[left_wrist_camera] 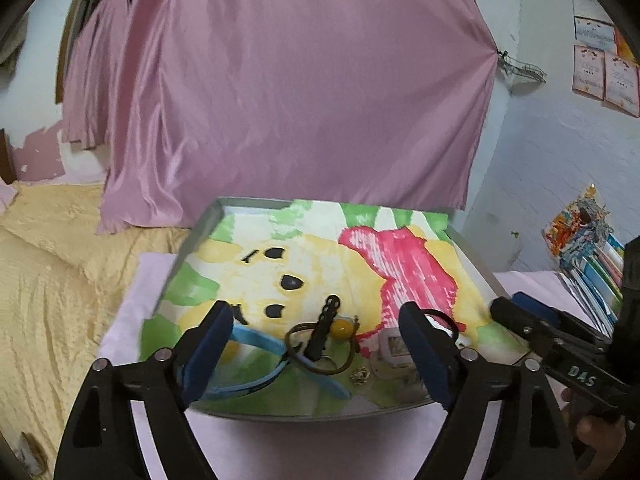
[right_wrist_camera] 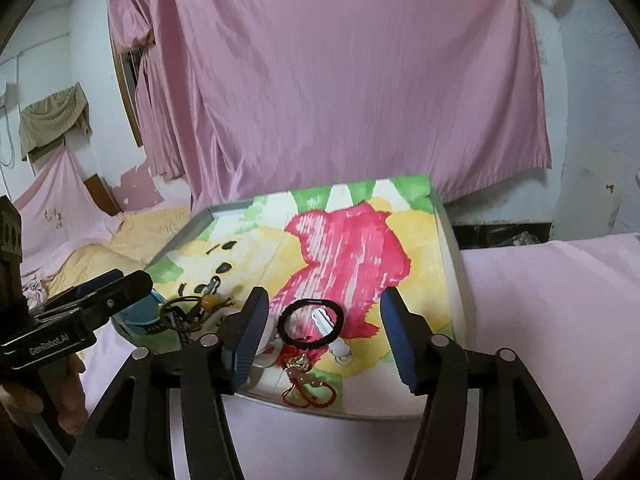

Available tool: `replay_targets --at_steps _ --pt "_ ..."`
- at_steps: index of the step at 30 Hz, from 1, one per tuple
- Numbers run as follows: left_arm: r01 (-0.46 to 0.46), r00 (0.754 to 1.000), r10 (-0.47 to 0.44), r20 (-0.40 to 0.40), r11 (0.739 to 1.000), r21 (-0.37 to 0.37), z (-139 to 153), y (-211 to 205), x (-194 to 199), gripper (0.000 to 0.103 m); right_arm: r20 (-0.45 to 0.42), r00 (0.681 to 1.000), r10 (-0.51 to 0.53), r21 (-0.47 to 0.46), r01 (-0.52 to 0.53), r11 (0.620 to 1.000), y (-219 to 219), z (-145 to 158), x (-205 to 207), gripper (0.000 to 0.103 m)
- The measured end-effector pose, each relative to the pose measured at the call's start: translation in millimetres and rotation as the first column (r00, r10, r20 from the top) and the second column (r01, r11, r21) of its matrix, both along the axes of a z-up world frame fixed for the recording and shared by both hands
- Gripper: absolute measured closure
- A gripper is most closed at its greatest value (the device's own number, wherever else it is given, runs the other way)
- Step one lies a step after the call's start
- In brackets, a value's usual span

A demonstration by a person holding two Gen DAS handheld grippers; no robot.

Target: Organize jewelry

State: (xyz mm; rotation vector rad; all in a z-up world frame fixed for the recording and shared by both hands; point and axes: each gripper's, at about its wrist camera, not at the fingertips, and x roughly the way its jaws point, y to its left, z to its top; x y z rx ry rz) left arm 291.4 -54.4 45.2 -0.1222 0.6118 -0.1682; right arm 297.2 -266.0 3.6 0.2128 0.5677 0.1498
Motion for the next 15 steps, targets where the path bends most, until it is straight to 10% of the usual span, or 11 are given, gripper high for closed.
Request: replay_targets --at_steps 15 --pt "-0.030 0.984 0.035 0.177 0.999 -0.030 17.7 18.9 -57.0 0.001 0.178 0.984 -0.019 0.004 0.018 1.000 3.1 27.0 -66.1 0.011"
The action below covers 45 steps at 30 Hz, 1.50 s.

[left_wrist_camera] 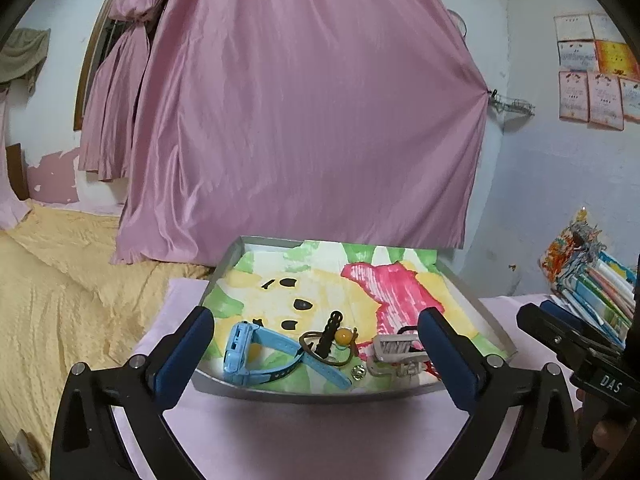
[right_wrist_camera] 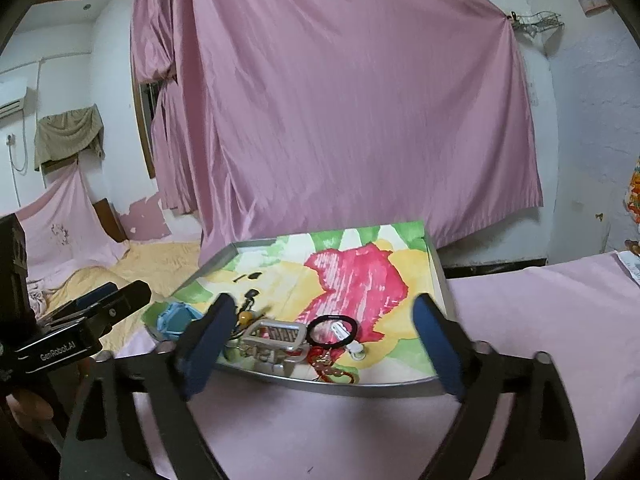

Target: Organize jewelry

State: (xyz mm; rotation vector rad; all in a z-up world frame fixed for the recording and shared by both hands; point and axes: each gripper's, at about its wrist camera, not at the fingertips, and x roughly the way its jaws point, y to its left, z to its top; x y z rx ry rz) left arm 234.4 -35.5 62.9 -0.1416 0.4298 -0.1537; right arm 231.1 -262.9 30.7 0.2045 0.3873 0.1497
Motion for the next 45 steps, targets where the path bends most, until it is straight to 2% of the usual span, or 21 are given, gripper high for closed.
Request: replay_targets --at_steps 3,9,16,28,45 --pt "0.002 1.000 -0.001 0.019 1.000 -0.013 2.0 3.8 -9.9 0.001 0.019 1.000 -0.001 0.003 0.001 1.000 0.8 1.6 -11.5 0.011" --pt "-0.001 0.997 0.000 0.077 1.000 0.010 7.3 4.1 -32.1 0.001 0.071 0.997 -0.009 0.005 0.008 1.000 3.7 4.1 -35.6 0.006" --pt "-0.003 0.995 0.003 0.102 1.000 0.000 7.9 10.1 -55.3 0.001 0.118 0.993 -0.020 0.010 0.019 1.000 5.8 4.5 -60.7 0.005" --pt "-0.011 0.988 0.006 0.151 0.999 0.032 6.4 19.8 -99.6 0.001 0.148 0.988 -0.044 0.016 0.042 0.999 10.0 -6.0 -104.0 0.004" --pt "-0.032 0.990 0.027 0.139 0.999 0.036 -9.3 36.1 -145.6 0.001 0.150 0.985 -0.082 0.016 0.081 0.997 18.5 -16.9 -156.7 0.003"
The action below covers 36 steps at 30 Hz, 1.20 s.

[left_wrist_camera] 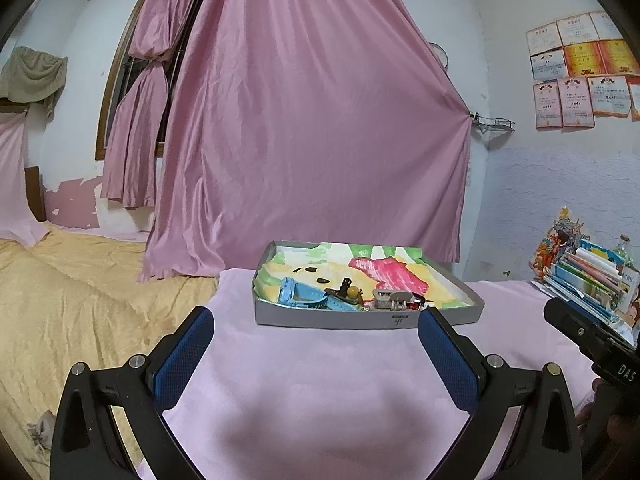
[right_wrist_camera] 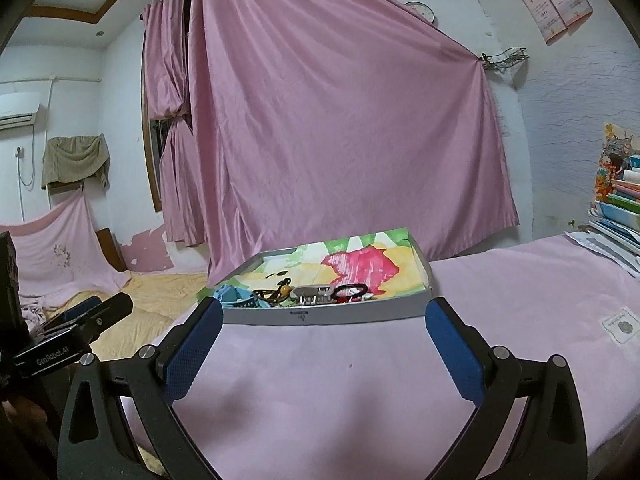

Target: Organize jewelry

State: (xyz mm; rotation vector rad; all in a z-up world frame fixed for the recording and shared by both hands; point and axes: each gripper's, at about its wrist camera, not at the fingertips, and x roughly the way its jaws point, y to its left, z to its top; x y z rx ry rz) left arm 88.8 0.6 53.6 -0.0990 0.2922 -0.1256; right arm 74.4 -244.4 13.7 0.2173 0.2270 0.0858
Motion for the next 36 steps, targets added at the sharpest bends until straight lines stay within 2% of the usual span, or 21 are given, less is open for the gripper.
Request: replay_targets --at_steps 9,19,28,36 --pt "-0.019 1.000 0.019 -0.007 1.000 0.000 -13.5 6.6 -18.6 0.001 0.005 1.000 -0.005 -0.010 0.005 1.000 1.9 -3.2 -15.4 0.003" --pt "-0.036 0.999 0.036 -0.001 0.999 0.004 -15.9 8.3 -31.2 0.001 0.032 0.999 -0.016 -0.020 0.016 1.000 2.6 -8.3 -30.3 0.003" --pt "-0.032 0.999 0.032 0.006 0.999 -0.001 -21.7 7.7 -34.0 0.001 0.013 1.000 -0.019 -0.025 0.019 1.000 0.0 -15.7 -30.0 0.003" --pt "-0.037 0.999 0.036 -0.026 0.999 -0.003 -31.2 8.6 -26.3 0.001 -0.018 0.999 -0.031 -0.016 0.031 0.999 -1.6 -23.6 -21.6 0.003"
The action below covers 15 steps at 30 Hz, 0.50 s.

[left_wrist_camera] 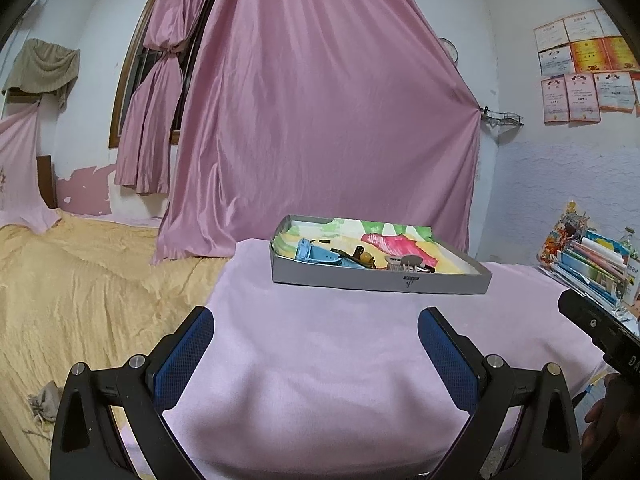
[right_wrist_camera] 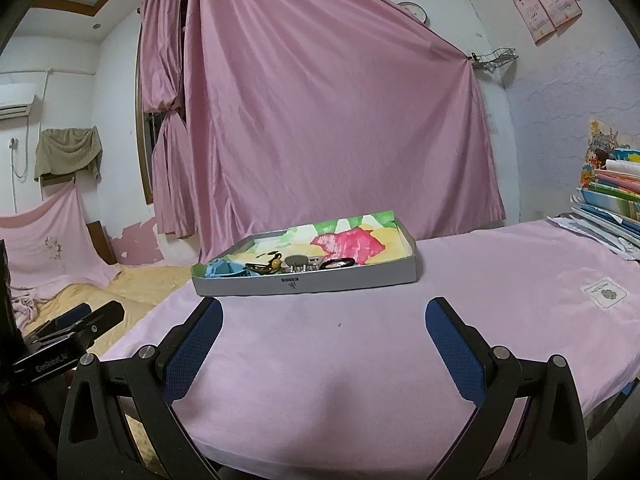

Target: Organize jewelry

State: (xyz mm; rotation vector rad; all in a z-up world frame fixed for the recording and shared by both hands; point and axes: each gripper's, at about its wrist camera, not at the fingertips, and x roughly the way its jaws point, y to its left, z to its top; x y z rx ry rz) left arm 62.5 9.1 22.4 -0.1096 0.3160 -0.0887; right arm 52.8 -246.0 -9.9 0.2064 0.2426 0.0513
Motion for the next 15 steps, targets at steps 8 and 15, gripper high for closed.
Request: replay_targets --at_steps 8,15 --pt "-0.002 1.000 0.002 -0.004 1.000 0.007 -1.8 -0.1 2.8 0.001 -0.019 1.000 0.001 -0.003 -0.001 1.000 2.2 -2.4 5.4 0.003" --pt "-0.003 1.000 0.003 -0.008 1.000 0.009 -2.5 0.0 4.9 0.001 -0.023 1.000 0.003 -0.004 -0.003 1.000 2.9 -2.8 6.9 0.003"
